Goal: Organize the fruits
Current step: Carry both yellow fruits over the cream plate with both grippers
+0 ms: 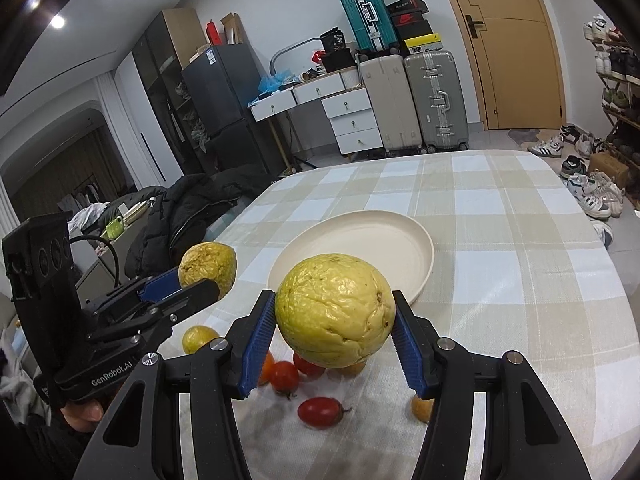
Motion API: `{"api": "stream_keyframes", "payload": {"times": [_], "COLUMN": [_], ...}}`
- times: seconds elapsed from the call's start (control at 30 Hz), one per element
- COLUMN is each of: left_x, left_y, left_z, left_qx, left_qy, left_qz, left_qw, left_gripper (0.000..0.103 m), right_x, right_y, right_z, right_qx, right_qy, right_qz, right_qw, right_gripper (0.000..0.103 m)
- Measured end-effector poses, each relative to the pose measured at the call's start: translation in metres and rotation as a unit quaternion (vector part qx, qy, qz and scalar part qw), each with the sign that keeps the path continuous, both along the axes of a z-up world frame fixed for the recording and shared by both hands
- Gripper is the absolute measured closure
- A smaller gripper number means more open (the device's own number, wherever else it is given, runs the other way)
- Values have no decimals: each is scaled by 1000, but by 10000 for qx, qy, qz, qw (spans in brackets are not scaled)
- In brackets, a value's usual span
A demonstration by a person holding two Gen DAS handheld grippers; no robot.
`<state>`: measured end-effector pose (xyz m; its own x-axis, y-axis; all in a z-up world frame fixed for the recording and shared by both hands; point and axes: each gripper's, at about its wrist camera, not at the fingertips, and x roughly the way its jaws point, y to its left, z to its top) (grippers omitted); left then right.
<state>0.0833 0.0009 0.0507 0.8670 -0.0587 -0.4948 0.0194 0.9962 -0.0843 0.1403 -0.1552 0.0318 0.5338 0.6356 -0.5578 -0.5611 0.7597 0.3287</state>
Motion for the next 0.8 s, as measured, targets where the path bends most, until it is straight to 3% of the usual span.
{"api": "stream_keyframes", "payload": {"times": [0.5, 0.8], "left_x": [34, 67], "left_y": [2, 9], "left_z": [-7, -31], "left_qx": [-22, -29], "left_qy": [138, 446], "left_qz": [51, 109], "left_qw": [9999, 9989], "left_gripper": [61, 61], "right_x": [37, 60], "right_y": [20, 33], "right_z": [-7, -21], "right_qx": [-48, -222], "right_qy": [290, 545], "right_qz": [-39, -76], "right_qw": [9996, 9982], "right_gripper": [46, 46]}}
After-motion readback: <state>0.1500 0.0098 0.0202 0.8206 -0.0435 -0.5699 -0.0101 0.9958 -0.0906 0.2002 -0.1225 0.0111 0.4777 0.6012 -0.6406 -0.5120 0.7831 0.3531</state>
